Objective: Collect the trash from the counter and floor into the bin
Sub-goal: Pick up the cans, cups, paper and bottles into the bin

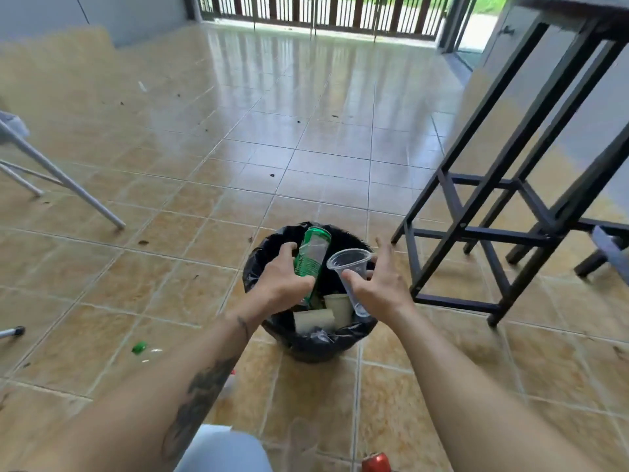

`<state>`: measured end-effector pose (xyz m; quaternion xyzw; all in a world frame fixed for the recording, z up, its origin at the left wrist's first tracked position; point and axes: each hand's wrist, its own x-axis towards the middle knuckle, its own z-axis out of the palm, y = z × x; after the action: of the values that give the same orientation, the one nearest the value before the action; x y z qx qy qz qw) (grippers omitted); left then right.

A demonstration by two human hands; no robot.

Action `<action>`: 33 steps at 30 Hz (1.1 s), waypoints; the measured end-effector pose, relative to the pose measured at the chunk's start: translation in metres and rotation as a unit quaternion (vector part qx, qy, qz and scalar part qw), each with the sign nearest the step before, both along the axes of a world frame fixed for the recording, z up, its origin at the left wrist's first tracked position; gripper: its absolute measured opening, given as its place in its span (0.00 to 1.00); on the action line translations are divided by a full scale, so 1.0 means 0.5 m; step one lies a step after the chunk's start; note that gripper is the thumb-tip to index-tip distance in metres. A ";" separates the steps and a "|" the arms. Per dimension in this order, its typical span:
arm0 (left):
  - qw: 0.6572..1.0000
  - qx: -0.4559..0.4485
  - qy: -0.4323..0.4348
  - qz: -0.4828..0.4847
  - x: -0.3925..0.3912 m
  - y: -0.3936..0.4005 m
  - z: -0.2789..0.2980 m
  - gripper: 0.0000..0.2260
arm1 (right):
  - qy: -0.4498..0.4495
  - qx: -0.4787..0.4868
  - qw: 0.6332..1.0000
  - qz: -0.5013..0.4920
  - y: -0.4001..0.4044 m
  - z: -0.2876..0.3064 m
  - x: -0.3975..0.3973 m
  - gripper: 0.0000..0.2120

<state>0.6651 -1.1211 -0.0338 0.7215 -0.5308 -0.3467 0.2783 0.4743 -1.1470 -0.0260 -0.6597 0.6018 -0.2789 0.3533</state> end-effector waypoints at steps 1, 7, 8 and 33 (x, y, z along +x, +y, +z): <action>1.000 0.016 0.000 0.008 0.012 0.006 -0.010 0.34 | 0.006 0.012 1.000 0.011 0.003 -0.010 0.007 0.42; 0.999 -0.022 -0.001 0.040 0.024 0.070 -0.018 0.23 | 0.105 0.018 0.993 0.059 0.076 -0.033 0.007 0.37; 0.999 -0.041 -0.007 0.031 0.020 0.088 -0.013 0.21 | 0.112 0.002 0.992 0.061 0.096 -0.031 0.006 0.36; 0.869 0.128 -0.327 -0.349 -0.110 0.468 -0.419 0.42 | 0.289 0.248 0.920 0.087 0.498 -0.439 -0.236 0.46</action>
<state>0.6103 -0.8871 -0.2432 0.5905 -0.7595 -0.2310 -0.1453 0.3562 -0.8977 -0.2456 -0.6529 0.6676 0.1141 0.3391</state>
